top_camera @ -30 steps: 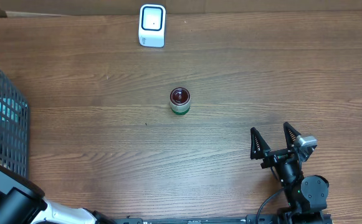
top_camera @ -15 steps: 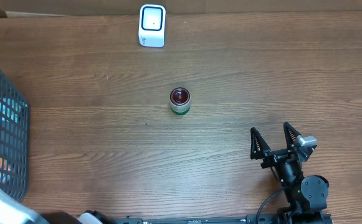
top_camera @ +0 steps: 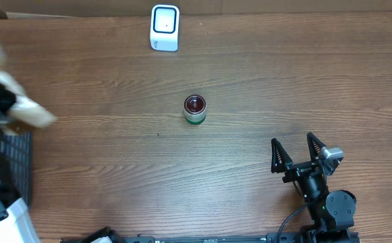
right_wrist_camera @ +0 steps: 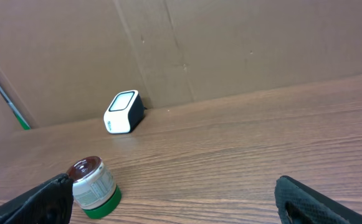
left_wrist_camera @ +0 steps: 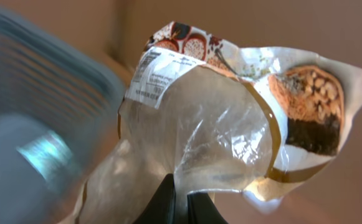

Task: Scan the item barcode
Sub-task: 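Place the bread bag on the table left of the jar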

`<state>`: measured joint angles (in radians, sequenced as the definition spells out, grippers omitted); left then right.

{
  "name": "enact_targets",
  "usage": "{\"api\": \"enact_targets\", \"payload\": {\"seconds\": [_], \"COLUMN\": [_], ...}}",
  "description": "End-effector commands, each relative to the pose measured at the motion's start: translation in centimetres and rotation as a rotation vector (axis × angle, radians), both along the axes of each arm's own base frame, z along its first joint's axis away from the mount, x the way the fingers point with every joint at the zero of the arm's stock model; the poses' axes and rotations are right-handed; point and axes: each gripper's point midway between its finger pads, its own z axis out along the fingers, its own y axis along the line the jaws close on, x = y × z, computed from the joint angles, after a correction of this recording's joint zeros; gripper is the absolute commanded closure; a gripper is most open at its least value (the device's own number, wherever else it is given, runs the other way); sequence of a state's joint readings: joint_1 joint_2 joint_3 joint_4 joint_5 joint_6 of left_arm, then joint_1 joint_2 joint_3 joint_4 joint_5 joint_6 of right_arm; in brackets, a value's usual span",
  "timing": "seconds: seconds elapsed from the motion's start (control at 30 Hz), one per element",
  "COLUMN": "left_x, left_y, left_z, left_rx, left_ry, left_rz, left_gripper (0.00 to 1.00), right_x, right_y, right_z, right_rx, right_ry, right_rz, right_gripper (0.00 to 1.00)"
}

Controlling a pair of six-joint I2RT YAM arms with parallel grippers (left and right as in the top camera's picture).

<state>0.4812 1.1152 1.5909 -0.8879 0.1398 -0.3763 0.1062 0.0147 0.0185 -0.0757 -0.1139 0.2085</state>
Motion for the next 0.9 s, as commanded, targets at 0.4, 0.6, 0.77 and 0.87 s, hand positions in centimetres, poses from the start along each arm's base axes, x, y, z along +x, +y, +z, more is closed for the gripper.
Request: {"api": "enact_targets", "payload": {"seconds": [0.4,0.6,0.77,0.87], "left_x": [4.0,5.9,7.2,7.2], "left_y": [-14.3,-16.7,-17.7,-18.0], "left_z": [-21.9,-28.0,-30.9,-32.1], "left_rx": [-0.228,-0.194,-0.133,-0.099], "left_ry": [0.648,0.762,0.810,0.845], "left_rz": [-0.375,-0.416,-0.400,-0.400], "left_gripper": [0.96,0.96,0.96,0.77], "right_x": [0.0,0.0,0.0,0.0], "right_y": [-0.1,-0.1,-0.1,-0.1], "right_z": [-0.2,-0.2,-0.2,-0.2], "right_rx": [-0.003,-0.003,-0.003,-0.003], "right_ry": [-0.006,-0.006,-0.006,-0.006], "right_rz": [-0.006,-0.006,-0.006,-0.006], "right_gripper": [0.00,0.00,0.00,0.00]}}
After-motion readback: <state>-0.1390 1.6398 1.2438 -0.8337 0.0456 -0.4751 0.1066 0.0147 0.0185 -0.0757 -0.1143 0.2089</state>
